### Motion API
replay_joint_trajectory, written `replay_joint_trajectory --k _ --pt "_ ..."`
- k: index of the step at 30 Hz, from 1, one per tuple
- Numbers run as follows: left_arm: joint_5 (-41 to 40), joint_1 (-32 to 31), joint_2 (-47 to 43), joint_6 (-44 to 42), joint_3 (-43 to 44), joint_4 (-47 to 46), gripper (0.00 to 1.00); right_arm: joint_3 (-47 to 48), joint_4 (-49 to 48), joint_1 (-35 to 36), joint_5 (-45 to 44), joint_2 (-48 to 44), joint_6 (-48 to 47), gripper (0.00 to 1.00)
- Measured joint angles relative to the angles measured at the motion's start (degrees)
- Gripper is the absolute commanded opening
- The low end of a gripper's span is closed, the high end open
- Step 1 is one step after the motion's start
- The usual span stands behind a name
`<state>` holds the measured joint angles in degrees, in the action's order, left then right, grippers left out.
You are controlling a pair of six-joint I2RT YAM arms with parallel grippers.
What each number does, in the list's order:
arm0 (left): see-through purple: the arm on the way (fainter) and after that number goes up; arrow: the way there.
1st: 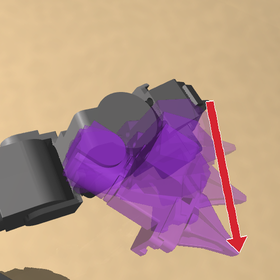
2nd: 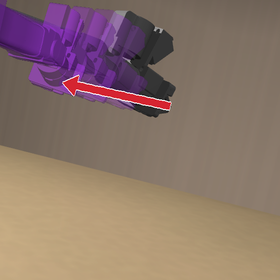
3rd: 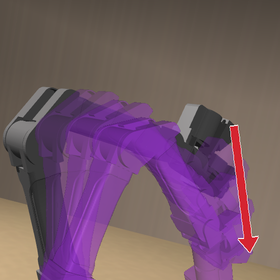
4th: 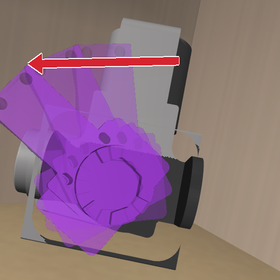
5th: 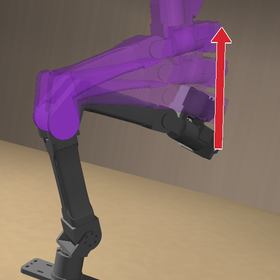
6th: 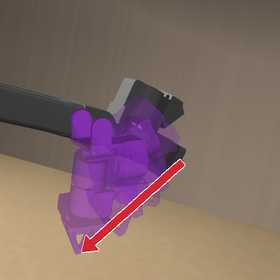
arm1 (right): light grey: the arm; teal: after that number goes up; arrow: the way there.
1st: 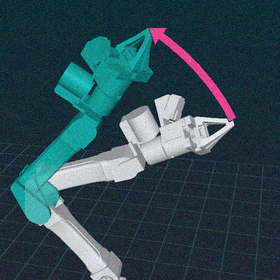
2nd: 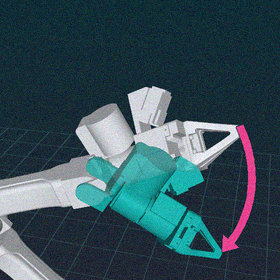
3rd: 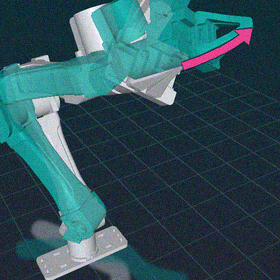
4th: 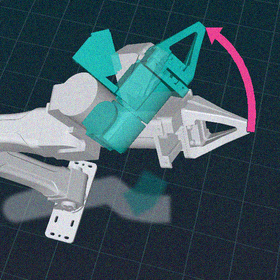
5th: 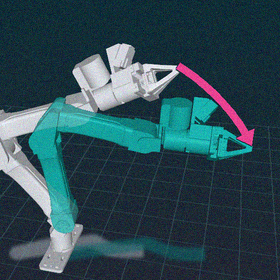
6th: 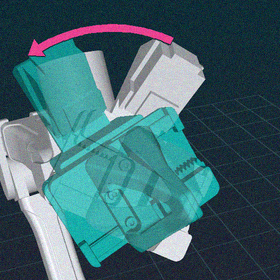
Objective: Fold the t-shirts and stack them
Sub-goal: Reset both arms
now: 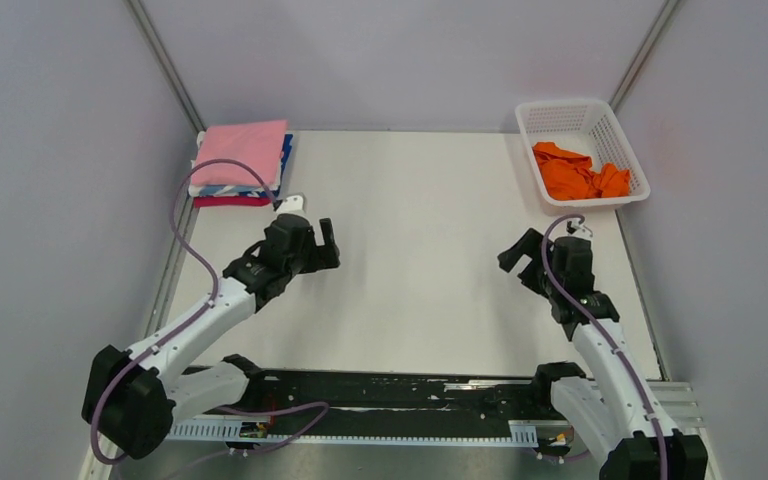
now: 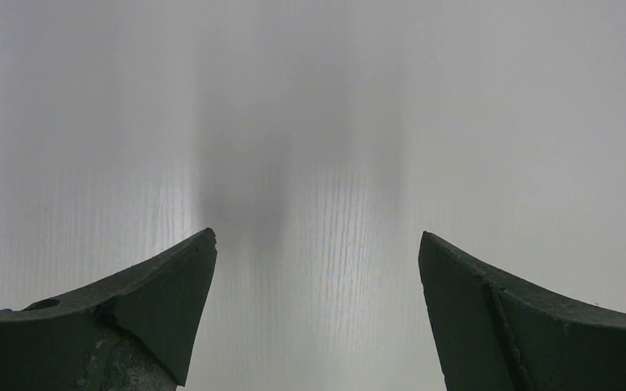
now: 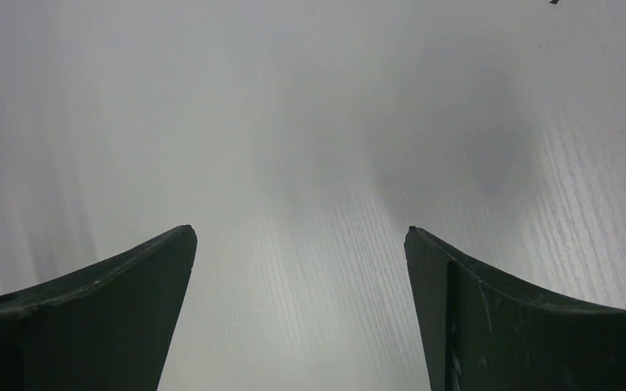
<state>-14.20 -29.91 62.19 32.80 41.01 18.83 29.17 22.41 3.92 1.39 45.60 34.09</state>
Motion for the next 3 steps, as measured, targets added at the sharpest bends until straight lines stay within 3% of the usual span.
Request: replay_joint_trajectory --k 3 --pt "-0.7 0.0 -2.1 0.5 0.0 -0.2 1.0 -0.7 -0.5 0.0 -0.2 -0.1 0.6 1.0"
